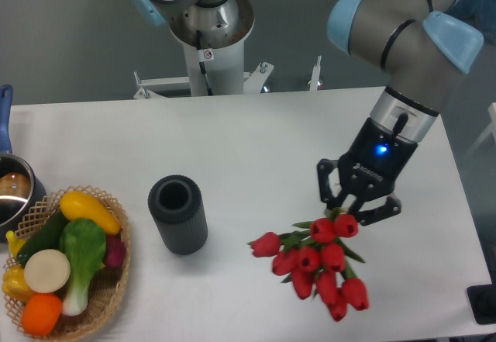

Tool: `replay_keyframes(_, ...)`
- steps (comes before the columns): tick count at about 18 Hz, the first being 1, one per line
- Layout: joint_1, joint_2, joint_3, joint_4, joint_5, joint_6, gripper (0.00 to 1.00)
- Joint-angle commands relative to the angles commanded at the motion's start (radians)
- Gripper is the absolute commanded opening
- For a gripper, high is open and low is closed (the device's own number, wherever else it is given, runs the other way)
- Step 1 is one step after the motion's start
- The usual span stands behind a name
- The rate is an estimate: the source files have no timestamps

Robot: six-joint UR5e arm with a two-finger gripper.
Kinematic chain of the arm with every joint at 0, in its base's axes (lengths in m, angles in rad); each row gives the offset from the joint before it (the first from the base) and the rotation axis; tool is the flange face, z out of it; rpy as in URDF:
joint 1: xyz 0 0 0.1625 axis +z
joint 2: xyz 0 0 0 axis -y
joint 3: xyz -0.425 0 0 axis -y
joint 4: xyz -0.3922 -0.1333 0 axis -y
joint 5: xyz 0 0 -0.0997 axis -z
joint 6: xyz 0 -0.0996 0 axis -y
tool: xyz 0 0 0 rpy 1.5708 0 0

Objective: Insert the flowers into the vase
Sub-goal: 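Carry the tulip bunch over the dark grey vase, stems downward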

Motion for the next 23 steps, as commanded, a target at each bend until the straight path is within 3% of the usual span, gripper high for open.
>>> replay_keyframes(2,-0.015,0.003,-0.003,0.037,-0.028,-0.037,0.0)
replay_keyframes(4,-0.02,0.006,-0.02,0.112,-0.087,-0.093,0.0)
replay_keyframes(6,-0.022,0.015,-0.063,0.187,-0.15,-0.12,0.0)
replay_keyframes(8,-0.022,0.053,-0.115,0.225,-0.182,-0.121,0.0)
replay_keyframes(15,-0.008,0.158,-0.213,0.233,-0.363,-0.121,0.02)
replay_keyframes(19,-0.003,0.164,-0.264,0.242,-0.527,-0.114,0.04)
replay_keyframes(23,0.0,0.187,-0.317,0.249,-0.591,-0.112,0.04)
